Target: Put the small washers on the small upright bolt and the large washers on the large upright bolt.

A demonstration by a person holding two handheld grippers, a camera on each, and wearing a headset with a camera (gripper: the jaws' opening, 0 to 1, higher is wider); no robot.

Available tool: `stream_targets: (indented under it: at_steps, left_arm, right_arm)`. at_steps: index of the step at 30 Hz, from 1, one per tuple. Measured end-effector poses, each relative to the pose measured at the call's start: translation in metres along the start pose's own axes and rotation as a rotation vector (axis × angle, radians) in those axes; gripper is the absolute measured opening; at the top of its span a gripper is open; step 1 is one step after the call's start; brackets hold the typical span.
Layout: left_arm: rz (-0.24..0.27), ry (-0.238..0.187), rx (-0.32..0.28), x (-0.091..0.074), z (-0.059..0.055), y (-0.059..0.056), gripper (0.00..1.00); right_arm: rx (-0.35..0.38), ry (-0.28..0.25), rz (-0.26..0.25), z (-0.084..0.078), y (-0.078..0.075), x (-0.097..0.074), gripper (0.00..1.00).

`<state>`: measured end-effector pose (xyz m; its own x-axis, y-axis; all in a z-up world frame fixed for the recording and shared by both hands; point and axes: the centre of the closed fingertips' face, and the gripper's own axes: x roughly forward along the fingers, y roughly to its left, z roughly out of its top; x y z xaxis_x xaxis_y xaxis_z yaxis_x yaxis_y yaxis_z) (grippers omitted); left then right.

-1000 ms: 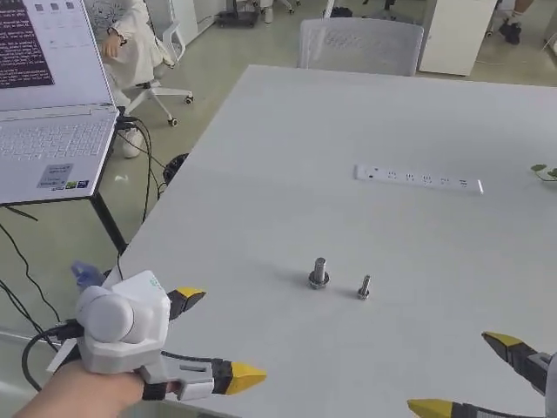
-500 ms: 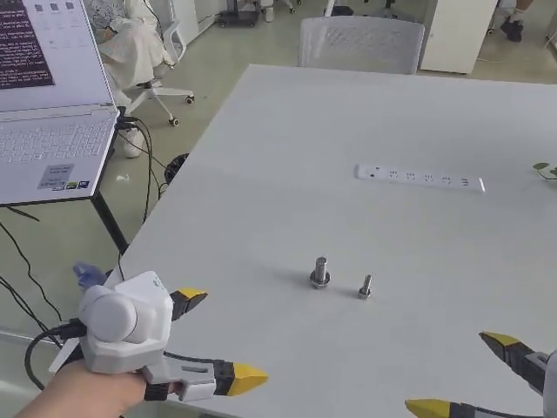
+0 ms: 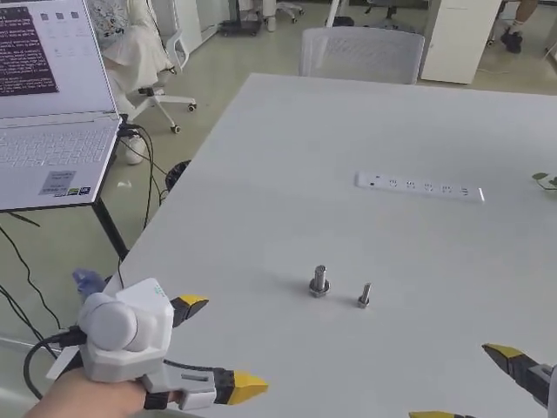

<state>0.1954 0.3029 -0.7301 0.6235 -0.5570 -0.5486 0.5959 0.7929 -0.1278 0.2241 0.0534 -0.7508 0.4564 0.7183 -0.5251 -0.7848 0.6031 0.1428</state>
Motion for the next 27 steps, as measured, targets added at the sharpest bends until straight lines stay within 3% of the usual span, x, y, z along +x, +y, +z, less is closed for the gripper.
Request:
stream_targets:
  at_steps: [27]
  left_arm:
    - [-0.004, -0.003, 0.004, -0.0018, 0.0006, -0.0022, 0.93]
  right_arm:
    - [0.006, -0.006, -0.005, 0.0002, 0.0062, 0.0014, 0.98]
